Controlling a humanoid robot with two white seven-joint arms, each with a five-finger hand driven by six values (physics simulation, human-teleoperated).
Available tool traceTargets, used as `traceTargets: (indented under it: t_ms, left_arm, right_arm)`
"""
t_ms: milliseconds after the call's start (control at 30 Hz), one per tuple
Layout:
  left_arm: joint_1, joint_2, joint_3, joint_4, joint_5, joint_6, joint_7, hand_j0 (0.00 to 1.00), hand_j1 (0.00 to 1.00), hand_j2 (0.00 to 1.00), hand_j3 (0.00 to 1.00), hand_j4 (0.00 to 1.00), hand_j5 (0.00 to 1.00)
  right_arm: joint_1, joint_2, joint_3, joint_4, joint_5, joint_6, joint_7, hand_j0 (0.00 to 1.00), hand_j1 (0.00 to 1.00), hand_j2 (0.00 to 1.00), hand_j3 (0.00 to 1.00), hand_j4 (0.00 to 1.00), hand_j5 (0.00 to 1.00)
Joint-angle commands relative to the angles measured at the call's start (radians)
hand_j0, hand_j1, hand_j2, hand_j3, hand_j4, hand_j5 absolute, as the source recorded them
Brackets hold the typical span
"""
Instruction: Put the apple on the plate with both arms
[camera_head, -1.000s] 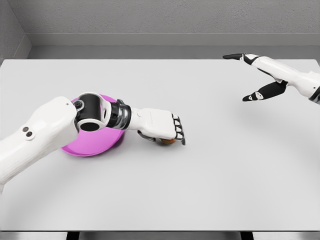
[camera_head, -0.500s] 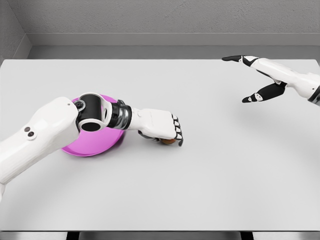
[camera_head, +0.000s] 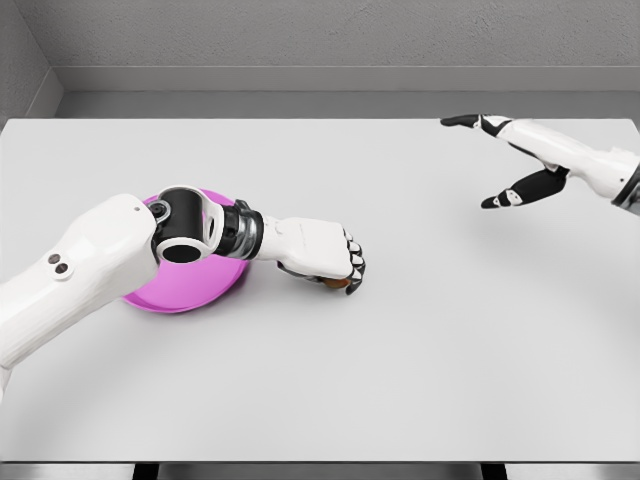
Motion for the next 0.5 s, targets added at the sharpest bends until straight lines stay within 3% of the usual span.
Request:
traceTargets:
  t_ms: [0, 100, 167, 300, 467]
  left_arm:
    - [-0.002, 0.004, 0.001, -0.003, 0.008, 0.002, 0.002, 0.52, 0.52, 0.52, 0.52, 0.52, 0.52]
    - [-0.031, 0.018, 0.003, -0.013, 0.029, 0.002, 0.006, 0.52, 0.52, 0.52, 0.52, 0.52, 0.52]
    - [-0.063, 0.065, 0.01, -0.017, 0.116, 0.002, 0.008, 0.52, 0.52, 0.52, 0.52, 0.52, 0.52]
    - [-0.067, 0.298, 0.116, -0.097, 0.282, 0.002, 0.009, 0.49, 0.49, 0.49, 0.49, 0.49, 0.49]
    - [-0.054, 0.49, 0.15, -0.085, 0.319, 0.002, 0.012, 0.49, 0.49, 0.49, 0.49, 0.49, 0.49]
  right_arm:
    - [0.0, -0.002, 0.002, 0.0, -0.008, 0.003, 0.0, 1.0, 1.0, 1.0, 1.0, 1.0, 1.0]
    - [-0.002, -0.002, 0.002, 0.001, -0.008, 0.003, 0.0, 1.0, 1.0, 1.0, 1.0, 1.0, 1.0]
    - [-0.002, -0.002, 0.002, 0.001, -0.009, 0.003, 0.0, 1.0, 1.0, 1.0, 1.0, 1.0, 1.0]
    - [0.0, -0.004, 0.002, 0.001, -0.009, 0.003, 0.0, 1.0, 1.0, 1.0, 1.0, 1.0, 1.0]
    - [0.0, -0.005, 0.002, 0.007, -0.008, 0.003, 0.0, 1.0, 1.0, 1.0, 1.0, 1.0, 1.0]
